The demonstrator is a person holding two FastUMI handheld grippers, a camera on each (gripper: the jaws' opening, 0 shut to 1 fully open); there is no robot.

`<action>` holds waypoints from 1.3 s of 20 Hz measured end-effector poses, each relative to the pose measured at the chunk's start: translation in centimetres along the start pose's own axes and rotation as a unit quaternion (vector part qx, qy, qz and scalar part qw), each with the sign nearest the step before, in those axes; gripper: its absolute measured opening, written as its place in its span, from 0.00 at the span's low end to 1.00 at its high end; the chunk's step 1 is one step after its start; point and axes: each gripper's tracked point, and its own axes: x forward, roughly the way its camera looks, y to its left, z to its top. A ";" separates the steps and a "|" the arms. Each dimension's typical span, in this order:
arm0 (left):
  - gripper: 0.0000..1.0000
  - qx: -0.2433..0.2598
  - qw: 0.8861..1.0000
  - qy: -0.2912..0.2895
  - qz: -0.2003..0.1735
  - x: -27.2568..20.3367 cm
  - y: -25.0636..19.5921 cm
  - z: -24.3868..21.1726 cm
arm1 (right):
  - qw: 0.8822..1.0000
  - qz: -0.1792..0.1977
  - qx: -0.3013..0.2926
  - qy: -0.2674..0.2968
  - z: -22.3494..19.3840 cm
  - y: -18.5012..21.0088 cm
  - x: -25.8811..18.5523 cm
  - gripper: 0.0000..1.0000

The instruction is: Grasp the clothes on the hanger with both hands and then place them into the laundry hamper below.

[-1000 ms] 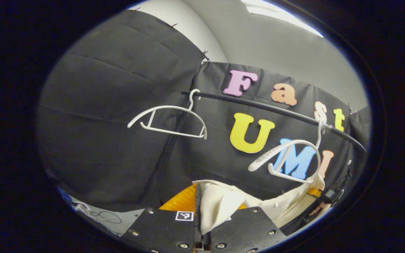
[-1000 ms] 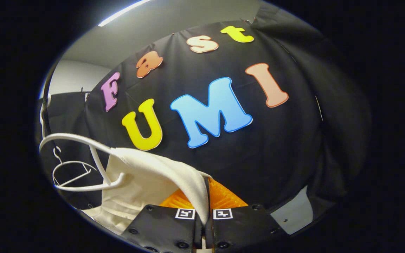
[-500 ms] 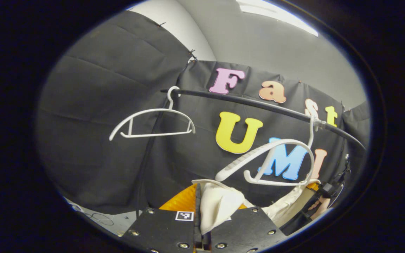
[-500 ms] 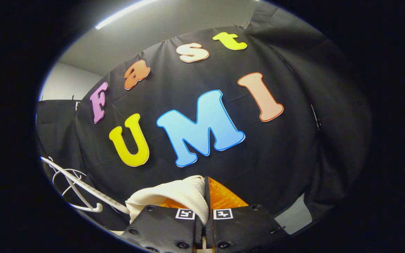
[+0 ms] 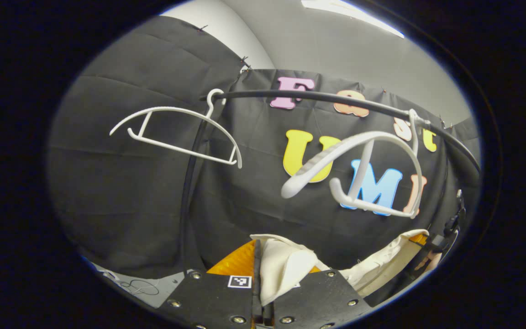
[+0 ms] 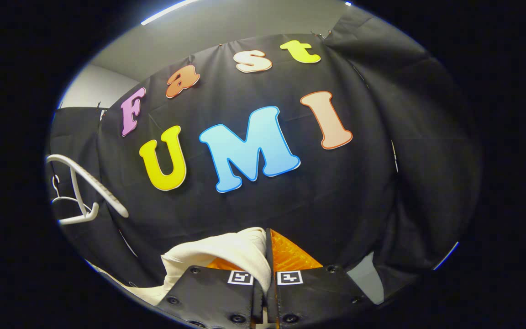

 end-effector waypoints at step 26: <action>0.04 0.098 0.959 0.127 -0.232 -13.3 10.3 -8.0 | 0.985 0.049 -0.095 0.138 -18.6 22.5 -31.9 0.08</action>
